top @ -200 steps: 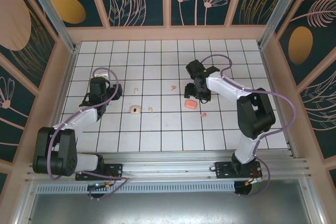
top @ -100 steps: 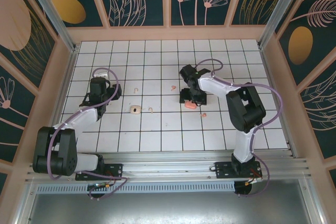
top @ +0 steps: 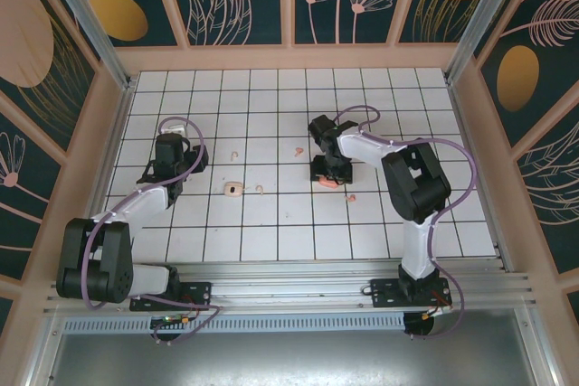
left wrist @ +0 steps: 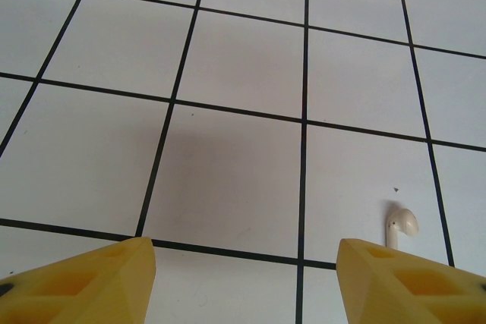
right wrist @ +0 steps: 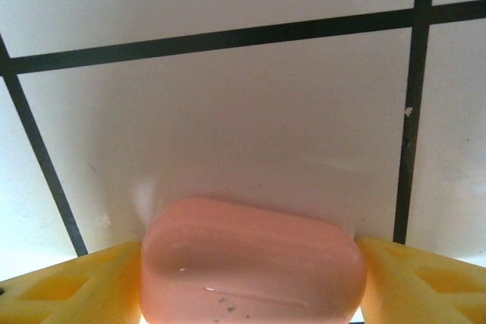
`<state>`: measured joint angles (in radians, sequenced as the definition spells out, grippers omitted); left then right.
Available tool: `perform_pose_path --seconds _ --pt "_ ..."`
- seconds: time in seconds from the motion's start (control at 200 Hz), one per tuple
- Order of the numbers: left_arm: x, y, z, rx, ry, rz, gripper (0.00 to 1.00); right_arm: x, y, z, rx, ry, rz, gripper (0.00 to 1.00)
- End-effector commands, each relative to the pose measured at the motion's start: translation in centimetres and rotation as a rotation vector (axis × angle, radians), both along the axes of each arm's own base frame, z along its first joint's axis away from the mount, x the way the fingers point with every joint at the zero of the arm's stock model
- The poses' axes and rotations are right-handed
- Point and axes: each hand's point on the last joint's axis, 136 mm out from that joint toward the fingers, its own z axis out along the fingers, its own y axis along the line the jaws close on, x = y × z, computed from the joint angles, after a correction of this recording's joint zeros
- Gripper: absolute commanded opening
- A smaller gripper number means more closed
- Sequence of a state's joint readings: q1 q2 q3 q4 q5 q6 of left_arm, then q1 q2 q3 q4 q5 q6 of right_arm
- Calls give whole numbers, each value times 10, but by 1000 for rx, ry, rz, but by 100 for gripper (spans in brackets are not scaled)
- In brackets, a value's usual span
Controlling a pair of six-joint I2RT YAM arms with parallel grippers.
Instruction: Insert wireless bluetooth earbuds into charging case
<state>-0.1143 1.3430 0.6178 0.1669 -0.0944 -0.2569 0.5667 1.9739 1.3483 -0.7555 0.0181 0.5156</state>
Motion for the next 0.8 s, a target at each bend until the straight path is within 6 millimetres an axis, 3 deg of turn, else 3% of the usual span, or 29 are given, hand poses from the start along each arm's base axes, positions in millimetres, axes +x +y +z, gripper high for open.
perform_pose_path --seconds 0.0,0.245,0.39,0.591,0.796 --pt "2 -1 5 -5 -3 7 64 8 6 0 15 -23 -13 70" --pt "0 -5 8 -21 -20 -10 64 4 8 -6 48 -12 -10 66" --pt "-1 -17 18 -63 -61 -76 58 8 20 7 152 -52 -15 63" --pt "-12 -68 63 -173 -284 -330 54 27 52 72 435 -264 -27 61" --pt "-43 -122 107 -201 -511 -619 54 28 86 152 850 -480 -21 60"
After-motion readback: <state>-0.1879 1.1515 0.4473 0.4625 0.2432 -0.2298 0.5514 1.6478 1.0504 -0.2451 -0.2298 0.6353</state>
